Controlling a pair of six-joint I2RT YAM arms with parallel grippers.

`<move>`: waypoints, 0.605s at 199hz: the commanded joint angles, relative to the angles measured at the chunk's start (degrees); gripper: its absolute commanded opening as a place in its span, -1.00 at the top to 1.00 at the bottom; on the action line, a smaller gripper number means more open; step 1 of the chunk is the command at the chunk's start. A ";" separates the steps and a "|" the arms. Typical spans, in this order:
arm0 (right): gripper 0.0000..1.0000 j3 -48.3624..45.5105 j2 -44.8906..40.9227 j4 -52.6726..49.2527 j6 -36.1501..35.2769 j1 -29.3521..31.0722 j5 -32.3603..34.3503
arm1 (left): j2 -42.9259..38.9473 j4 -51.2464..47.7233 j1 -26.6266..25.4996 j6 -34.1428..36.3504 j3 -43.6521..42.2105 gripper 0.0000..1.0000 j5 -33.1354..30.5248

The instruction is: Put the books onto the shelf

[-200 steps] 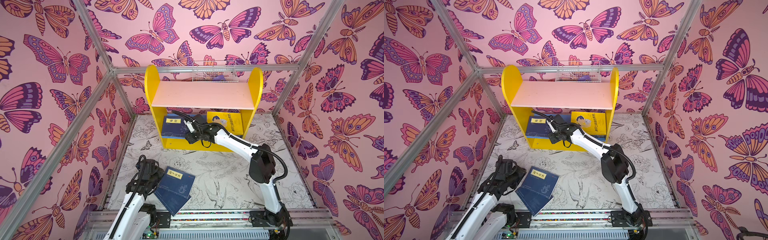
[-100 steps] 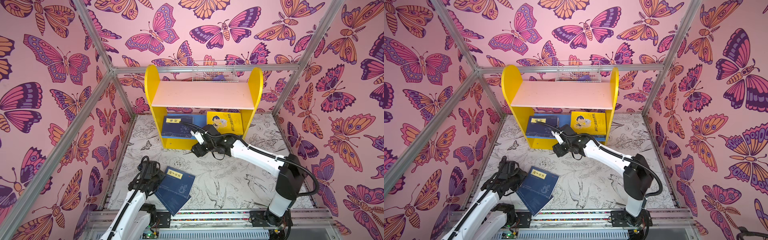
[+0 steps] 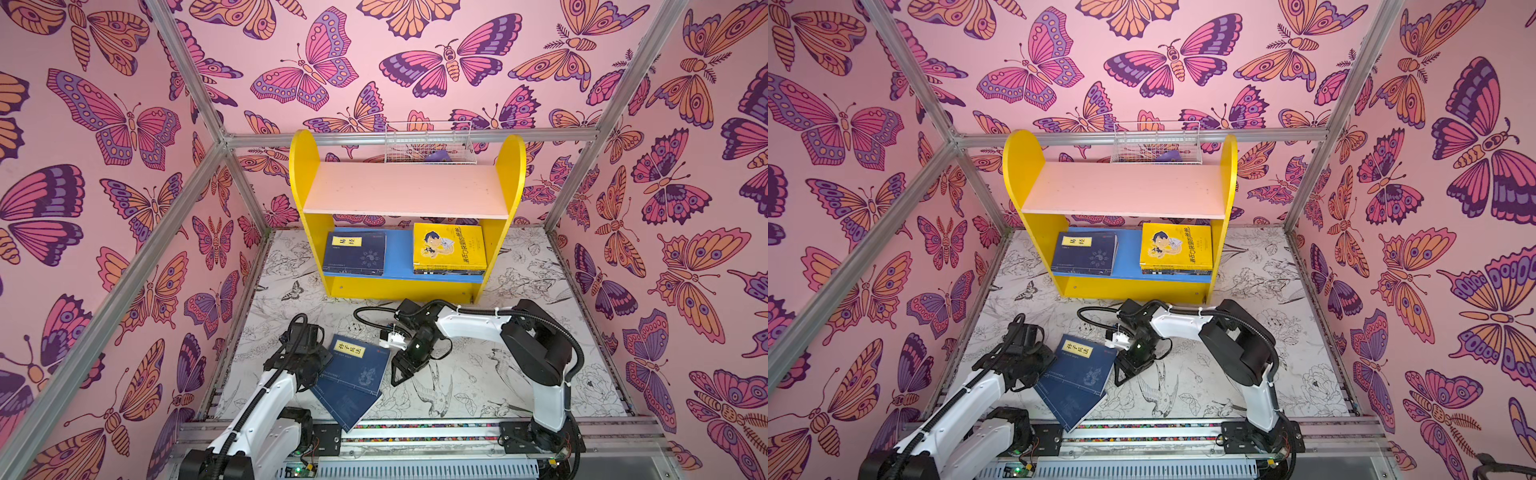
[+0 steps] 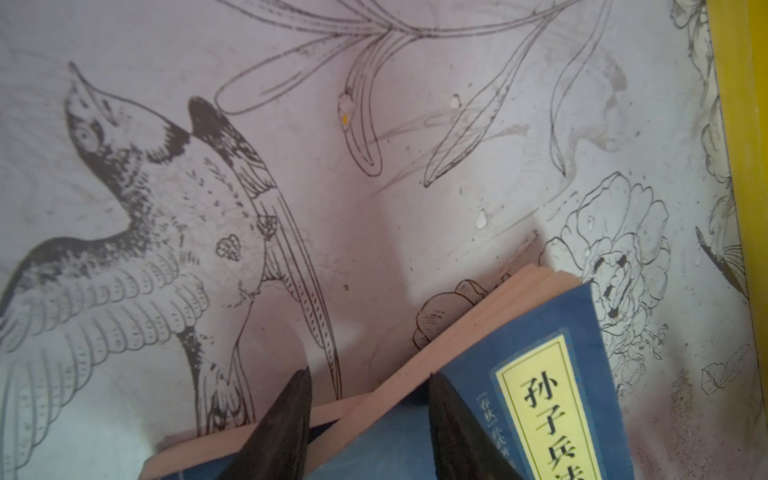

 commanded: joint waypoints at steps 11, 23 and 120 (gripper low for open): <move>-0.32 6.05 4.99 1.88 -1.01 -0.03 -5.75 | 0.82 -0.19 -0.75 1.48 -0.60 0.10 -0.93; -0.33 8.43 5.73 3.56 1.13 -0.13 -5.27 | 0.78 -0.05 -0.83 1.54 -0.59 0.14 -0.87; -0.13 11.57 -1.21 21.46 18.21 -2.78 0.00 | 2.21 2.49 -1.08 2.40 0.36 0.37 1.31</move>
